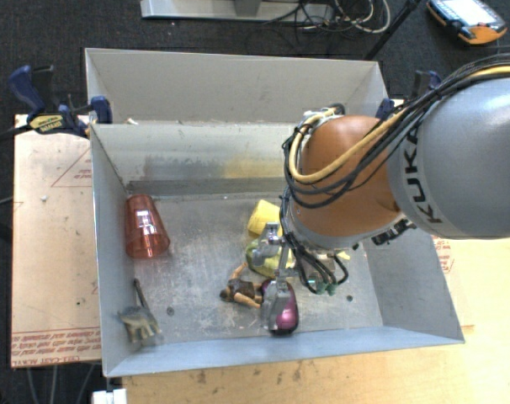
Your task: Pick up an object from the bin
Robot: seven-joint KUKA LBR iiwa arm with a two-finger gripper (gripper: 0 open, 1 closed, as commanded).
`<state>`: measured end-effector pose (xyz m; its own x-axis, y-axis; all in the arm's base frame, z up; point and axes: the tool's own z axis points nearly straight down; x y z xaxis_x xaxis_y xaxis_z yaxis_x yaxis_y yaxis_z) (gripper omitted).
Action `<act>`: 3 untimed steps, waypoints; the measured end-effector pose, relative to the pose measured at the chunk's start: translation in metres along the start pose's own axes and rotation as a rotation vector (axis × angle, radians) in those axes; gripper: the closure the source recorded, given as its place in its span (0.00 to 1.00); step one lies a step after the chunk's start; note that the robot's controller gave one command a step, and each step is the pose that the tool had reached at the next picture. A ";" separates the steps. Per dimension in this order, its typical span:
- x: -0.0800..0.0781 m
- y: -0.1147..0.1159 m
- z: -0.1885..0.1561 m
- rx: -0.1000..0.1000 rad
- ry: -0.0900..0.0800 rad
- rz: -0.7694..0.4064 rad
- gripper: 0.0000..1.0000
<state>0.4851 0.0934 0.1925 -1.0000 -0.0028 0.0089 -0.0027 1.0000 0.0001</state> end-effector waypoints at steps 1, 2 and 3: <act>-0.002 -0.001 -0.004 -0.001 -0.008 0.003 0.00; -0.005 -0.011 0.045 -0.002 -0.012 0.095 0.00; -0.010 -0.038 0.114 -0.002 -0.014 -0.025 0.00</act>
Offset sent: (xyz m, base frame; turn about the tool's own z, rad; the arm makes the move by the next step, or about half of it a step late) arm 0.0063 -0.0285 -0.1225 0.2371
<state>0.4943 0.0554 0.0779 -0.9996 -0.0279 -0.0054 -0.0280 0.9996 0.0018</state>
